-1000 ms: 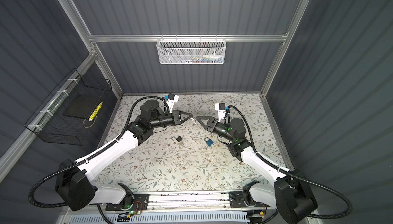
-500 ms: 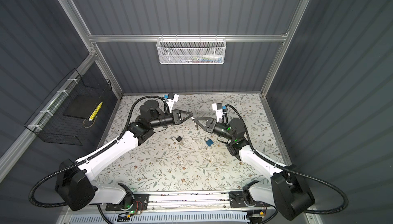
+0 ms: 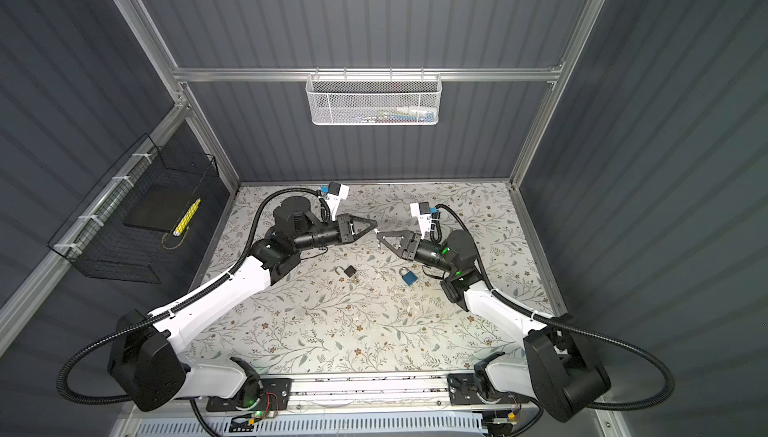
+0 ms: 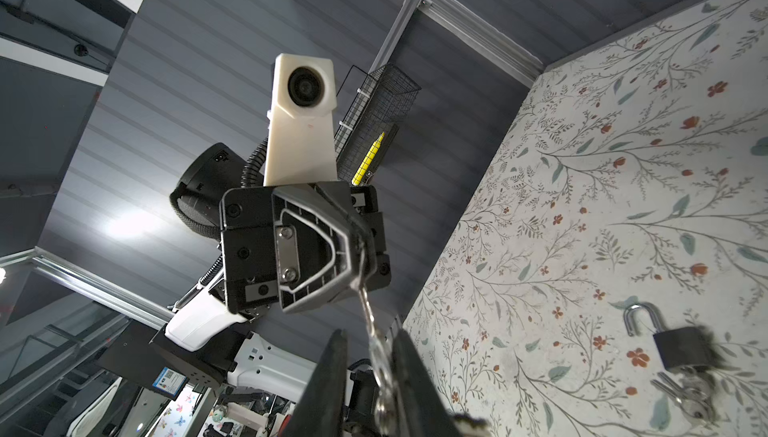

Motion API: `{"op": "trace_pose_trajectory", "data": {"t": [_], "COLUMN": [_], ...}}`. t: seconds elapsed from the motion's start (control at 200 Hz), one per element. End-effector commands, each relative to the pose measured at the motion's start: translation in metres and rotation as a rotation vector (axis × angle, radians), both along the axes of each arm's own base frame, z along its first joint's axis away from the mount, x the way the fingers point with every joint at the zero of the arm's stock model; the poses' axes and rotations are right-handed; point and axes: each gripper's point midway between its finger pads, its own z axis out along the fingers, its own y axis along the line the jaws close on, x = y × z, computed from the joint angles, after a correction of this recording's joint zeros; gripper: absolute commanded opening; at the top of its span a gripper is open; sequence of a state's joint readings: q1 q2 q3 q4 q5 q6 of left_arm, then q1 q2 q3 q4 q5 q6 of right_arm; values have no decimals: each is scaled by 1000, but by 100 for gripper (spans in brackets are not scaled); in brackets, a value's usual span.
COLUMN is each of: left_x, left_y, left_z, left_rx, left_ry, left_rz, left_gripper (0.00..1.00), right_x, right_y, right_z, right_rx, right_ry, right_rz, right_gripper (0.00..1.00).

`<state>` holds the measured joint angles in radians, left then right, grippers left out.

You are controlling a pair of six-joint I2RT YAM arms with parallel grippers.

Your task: Unlock with the key

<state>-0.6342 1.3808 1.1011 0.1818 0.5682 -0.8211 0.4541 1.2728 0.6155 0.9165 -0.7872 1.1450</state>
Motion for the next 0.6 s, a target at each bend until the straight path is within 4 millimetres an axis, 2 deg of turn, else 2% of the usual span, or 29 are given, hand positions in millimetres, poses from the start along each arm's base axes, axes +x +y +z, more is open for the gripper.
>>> {"op": "trace_pose_trajectory", "data": {"t": [0.0,0.21,0.33,0.39,0.46,0.535,0.595], "left_x": [-4,-3,-2,-2,-4,-6,-8], "left_y": [4,6,7,6,6,4,3], "left_z": [11,12,11,10,9,11,10], "left_rx": [-24,-25,-22,-17,-16,-20,-24], "left_ry": [-28,-33,-25,-17,-14,-14,-11], "left_rz": [14,32,37,35,25,6,-7], "left_gripper": [0,0,0,18,28,31,28], "right_x": [-6,-4,-3,-2,-1,0,0], "right_y": [3,3,3,2,1,0,0], "right_z": [20,19,20,17,16,15,15], "right_rx": [32,35,30,16,8,2,-2], "right_ry": [-69,-70,-73,-68,-70,-70,-68], "right_rz": [32,25,19,9,-2,-6,-9], "right_gripper": [20,1,0,0,0,0,0]}}
